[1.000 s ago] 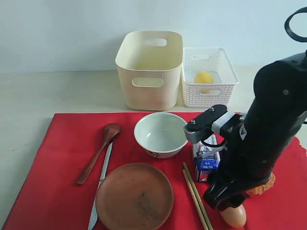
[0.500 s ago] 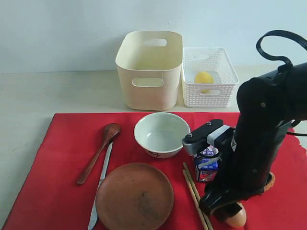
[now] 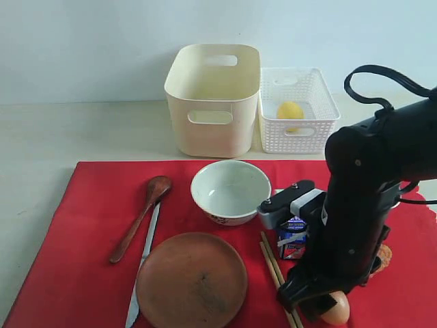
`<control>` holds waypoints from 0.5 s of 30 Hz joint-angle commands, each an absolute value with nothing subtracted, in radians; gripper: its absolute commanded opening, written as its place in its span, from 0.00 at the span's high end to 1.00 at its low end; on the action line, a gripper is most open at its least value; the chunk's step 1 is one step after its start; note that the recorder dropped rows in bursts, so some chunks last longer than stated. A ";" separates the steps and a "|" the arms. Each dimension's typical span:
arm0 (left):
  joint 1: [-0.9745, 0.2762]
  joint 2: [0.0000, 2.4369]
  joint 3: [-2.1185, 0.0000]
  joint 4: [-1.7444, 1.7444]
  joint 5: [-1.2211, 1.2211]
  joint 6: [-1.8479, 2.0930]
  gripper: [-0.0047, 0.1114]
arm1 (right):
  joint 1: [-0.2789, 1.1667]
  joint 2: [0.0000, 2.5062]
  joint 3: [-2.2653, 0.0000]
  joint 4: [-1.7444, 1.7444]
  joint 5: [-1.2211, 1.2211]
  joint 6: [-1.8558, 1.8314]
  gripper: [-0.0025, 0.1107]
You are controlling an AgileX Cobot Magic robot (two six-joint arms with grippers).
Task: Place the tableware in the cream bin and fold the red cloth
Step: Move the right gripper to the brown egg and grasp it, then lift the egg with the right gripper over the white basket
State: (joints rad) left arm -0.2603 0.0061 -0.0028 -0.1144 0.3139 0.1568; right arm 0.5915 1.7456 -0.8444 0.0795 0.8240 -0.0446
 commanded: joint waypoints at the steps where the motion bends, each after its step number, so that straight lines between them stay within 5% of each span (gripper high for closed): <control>1: -0.257 0.000 0.000 -0.114 0.307 0.157 0.96 | 0.593 1.752 -0.845 0.070 0.793 -0.023 0.56; 8: -0.257 0.000 0.000 -0.114 0.307 0.157 0.96 | 0.593 1.752 -0.845 0.070 0.753 -0.023 0.95; 15: -0.257 0.000 0.000 -0.114 0.307 0.157 0.96 | 0.593 1.679 -0.867 0.049 0.767 -0.023 0.98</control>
